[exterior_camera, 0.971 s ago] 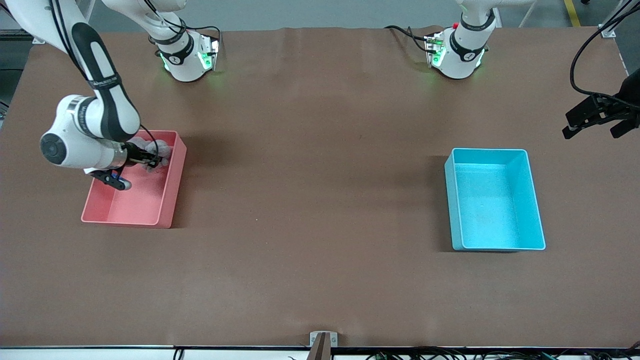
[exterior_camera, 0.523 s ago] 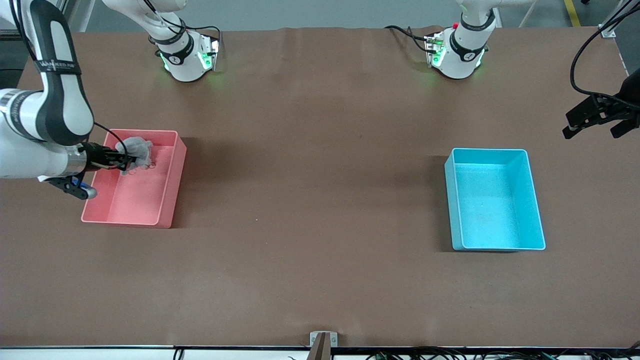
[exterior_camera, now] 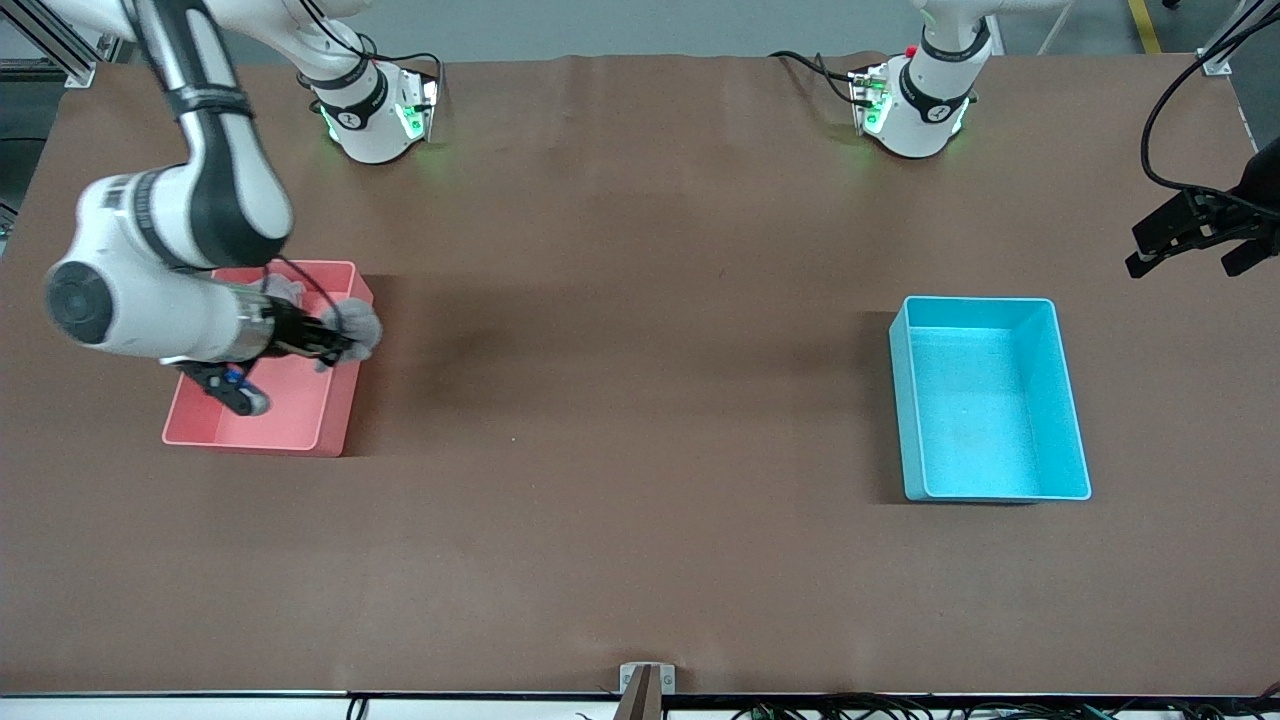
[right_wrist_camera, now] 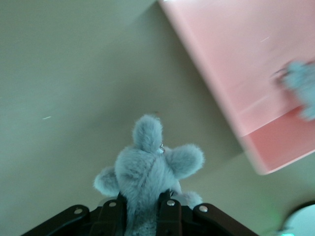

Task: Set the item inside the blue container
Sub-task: 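Carry the toy with the right gripper to mid-table and set it down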

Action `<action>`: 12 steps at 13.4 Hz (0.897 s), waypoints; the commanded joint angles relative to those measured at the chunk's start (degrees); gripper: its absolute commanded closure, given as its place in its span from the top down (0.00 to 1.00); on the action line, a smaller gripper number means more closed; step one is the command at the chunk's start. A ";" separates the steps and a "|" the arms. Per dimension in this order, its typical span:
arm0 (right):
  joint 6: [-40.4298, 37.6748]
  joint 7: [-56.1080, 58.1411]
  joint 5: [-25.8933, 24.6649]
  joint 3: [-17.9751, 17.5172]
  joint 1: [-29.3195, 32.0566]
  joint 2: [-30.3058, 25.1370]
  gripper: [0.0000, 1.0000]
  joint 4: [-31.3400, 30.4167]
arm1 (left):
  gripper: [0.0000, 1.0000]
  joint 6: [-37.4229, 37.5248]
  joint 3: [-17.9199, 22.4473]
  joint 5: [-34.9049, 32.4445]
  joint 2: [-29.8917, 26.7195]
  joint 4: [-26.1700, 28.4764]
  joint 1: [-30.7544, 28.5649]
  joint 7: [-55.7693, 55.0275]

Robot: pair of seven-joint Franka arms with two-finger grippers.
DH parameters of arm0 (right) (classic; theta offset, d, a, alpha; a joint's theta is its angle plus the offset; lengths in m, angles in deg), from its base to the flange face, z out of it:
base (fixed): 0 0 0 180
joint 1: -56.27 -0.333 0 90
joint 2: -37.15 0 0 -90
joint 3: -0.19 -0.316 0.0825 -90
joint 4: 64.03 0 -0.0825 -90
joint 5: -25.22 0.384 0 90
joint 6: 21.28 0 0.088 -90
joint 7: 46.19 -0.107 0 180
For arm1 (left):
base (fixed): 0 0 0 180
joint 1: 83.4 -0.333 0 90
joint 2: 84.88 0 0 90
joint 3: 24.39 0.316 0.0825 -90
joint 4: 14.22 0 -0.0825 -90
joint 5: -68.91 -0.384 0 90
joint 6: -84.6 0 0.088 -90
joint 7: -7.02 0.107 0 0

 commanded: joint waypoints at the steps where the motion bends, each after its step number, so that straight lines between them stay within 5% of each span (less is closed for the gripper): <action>1: 8.13 -13.22 1.20 0.71 -8.95 2.97 0.04 0.56 | 1.00 0.01 -0.01 0.61 -0.55 0.00 -0.28 0.99; 6: 21.16 -33.54 0.85 0.79 -23.28 14.64 0.04 7.57 | 1.00 -0.08 -0.01 0.70 -0.55 0.00 -0.28 0.99; 12: 27.84 -42.61 -0.91 1.15 -29.80 23.27 0.07 11.10 | 1.00 0.01 0.07 0.78 -0.37 0.09 -0.63 1.07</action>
